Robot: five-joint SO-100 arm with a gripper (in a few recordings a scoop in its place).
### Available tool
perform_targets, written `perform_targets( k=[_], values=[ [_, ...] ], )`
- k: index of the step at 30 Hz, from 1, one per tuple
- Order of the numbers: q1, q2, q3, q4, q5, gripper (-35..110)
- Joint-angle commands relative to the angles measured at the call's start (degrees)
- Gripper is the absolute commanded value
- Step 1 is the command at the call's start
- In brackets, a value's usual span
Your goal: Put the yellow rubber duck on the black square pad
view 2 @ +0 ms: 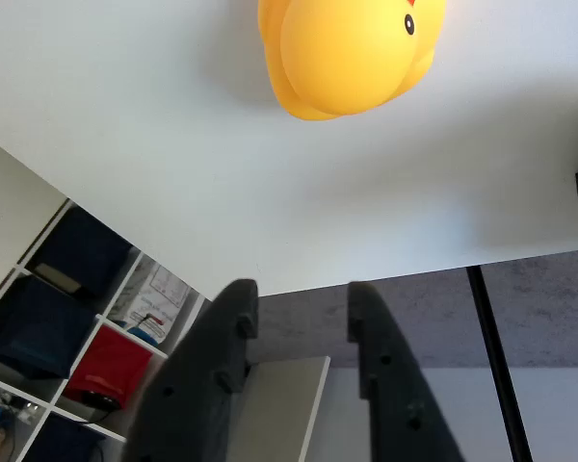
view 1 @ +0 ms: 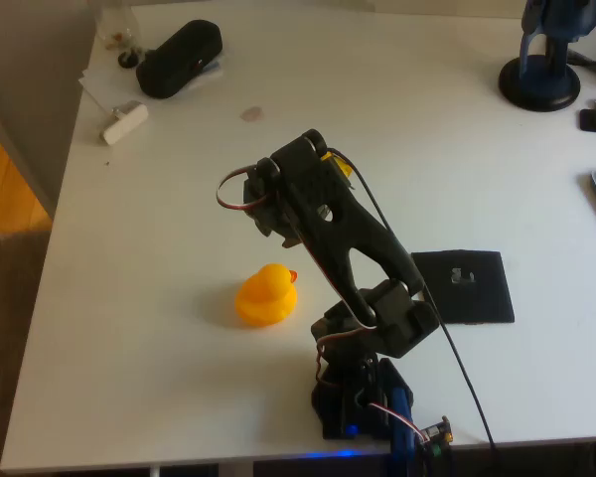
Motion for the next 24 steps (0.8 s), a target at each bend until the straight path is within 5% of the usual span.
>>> perform_targets(
  k=[1,24],
  values=[
    [-1.23,1.14,0.35,3.69,-1.41,11],
    [-1.23,-6.86,5.80,1.23,-1.23,11]
  ],
)
